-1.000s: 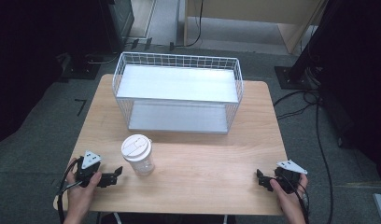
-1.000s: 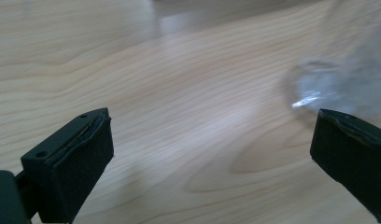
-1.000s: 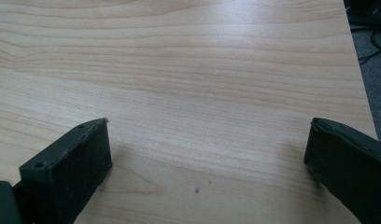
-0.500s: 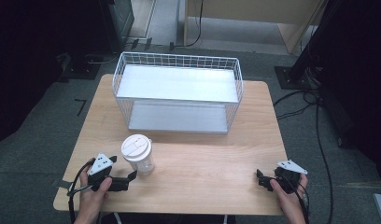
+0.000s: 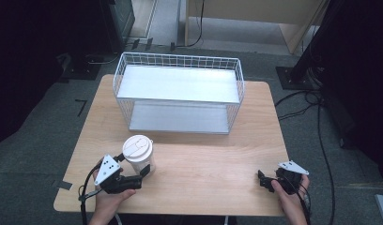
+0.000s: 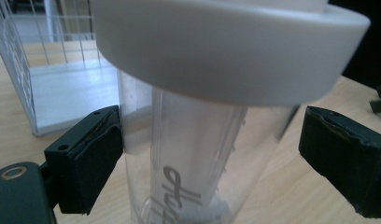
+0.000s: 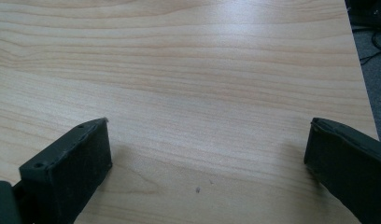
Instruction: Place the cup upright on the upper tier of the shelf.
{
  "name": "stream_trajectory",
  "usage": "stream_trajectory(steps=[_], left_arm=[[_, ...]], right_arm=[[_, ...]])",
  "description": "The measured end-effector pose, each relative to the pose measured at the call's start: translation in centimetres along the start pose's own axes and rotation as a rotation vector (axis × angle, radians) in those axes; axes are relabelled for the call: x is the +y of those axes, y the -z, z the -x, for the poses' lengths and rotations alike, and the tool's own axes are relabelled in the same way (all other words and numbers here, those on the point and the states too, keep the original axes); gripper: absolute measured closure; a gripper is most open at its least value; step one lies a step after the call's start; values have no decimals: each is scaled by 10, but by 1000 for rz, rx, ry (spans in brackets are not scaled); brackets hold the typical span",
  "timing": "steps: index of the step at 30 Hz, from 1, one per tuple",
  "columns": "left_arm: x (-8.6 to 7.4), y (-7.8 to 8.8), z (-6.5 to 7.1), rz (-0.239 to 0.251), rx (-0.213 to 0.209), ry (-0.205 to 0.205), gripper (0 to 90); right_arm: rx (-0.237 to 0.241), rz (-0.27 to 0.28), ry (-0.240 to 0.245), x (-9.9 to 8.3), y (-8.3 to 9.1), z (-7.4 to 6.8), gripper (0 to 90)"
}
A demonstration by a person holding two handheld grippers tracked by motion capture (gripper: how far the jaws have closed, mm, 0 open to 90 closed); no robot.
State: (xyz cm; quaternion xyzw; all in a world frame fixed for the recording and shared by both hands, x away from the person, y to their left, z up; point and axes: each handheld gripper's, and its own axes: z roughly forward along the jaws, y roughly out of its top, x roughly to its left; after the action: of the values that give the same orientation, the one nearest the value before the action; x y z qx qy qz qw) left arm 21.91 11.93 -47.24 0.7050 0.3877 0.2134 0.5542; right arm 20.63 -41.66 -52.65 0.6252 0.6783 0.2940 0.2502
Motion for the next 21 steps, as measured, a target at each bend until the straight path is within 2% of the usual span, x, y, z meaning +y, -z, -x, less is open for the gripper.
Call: stream_trajectory(steps=[2,3,4,6,9,10,14,16,21], left_arm=[[0,-1,0,11,5,3,71],[0,-5,3,39,27,0,71],[0,-5,3,39,27,0,71],[2,-9,8,83,67,-4,84],[3,-11,10,97,88,-4,115],[3,-14,11,103,101,-22,138],[2,-14,11,113,103,-46,151],[2,-14,12,128,121,-70,154],[8,-15,16,167,113,-96,155]], right_arm=[[0,0,0,0,0,0,4],[0,0,0,0,0,0,4],[0,0,0,0,0,0,4],[2,0,1,0,0,0,4],[3,2,5,0,0,0,4],[3,1,3,0,0,0,4],[3,1,4,0,0,0,4],[4,0,3,0,0,0,4],[9,1,7,0,0,-1,4]])
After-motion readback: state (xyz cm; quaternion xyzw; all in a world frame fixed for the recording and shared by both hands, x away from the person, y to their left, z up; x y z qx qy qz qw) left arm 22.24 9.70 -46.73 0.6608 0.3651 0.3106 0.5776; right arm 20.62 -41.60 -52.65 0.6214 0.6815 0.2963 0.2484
